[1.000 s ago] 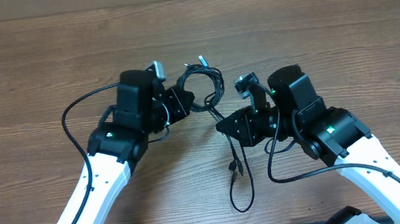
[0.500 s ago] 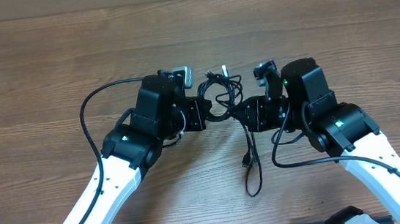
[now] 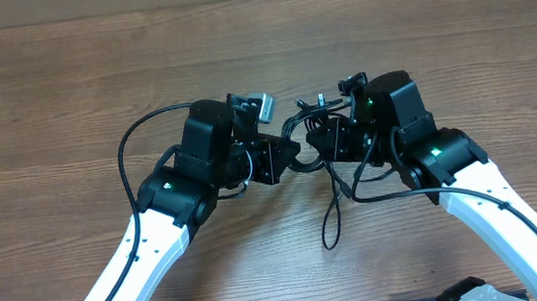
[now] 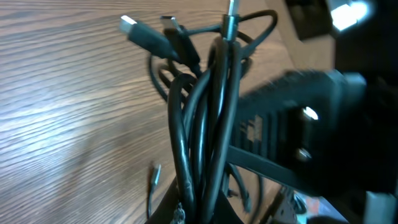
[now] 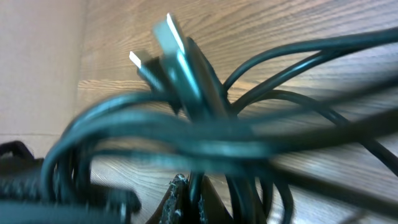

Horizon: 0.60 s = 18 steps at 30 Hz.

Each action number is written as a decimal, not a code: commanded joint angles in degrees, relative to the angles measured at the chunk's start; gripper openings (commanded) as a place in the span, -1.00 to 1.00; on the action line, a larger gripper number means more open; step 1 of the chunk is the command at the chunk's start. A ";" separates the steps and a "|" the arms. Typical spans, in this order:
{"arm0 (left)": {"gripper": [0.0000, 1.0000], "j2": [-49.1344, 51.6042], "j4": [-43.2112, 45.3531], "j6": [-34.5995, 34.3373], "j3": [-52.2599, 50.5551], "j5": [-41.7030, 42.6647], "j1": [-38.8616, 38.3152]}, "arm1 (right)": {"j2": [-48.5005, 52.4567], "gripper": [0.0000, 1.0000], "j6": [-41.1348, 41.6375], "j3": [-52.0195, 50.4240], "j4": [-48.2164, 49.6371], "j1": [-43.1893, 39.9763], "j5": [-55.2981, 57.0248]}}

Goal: Untangle cables

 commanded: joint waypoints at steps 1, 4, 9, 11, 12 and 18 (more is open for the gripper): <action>-0.91 -1.09 0.74 4.96 0.96 9.29 -0.50 | 1.05 -0.92 0.55 1.16 2.49 -0.85 -1.09; -0.92 -1.09 1.70 6.40 0.96 13.40 -0.55 | 2.32 -0.92 2.34 1.14 2.93 -0.85 -1.09; -0.92 -1.09 4.87 7.34 0.96 20.83 -0.55 | 4.63 -0.92 3.28 1.14 3.34 -0.85 -1.09; -0.92 -1.11 6.27 6.99 0.96 22.32 -0.55 | 5.44 -0.74 3.26 1.14 3.34 -0.85 -1.11; -0.92 -1.11 6.95 6.54 0.96 22.82 -0.55 | 5.68 -0.64 3.23 1.14 3.32 -0.85 -1.09; -0.92 -1.09 11.50 -1.09 0.96 19.96 -0.50 | 5.33 0.23 3.19 1.16 3.32 -0.87 -2.91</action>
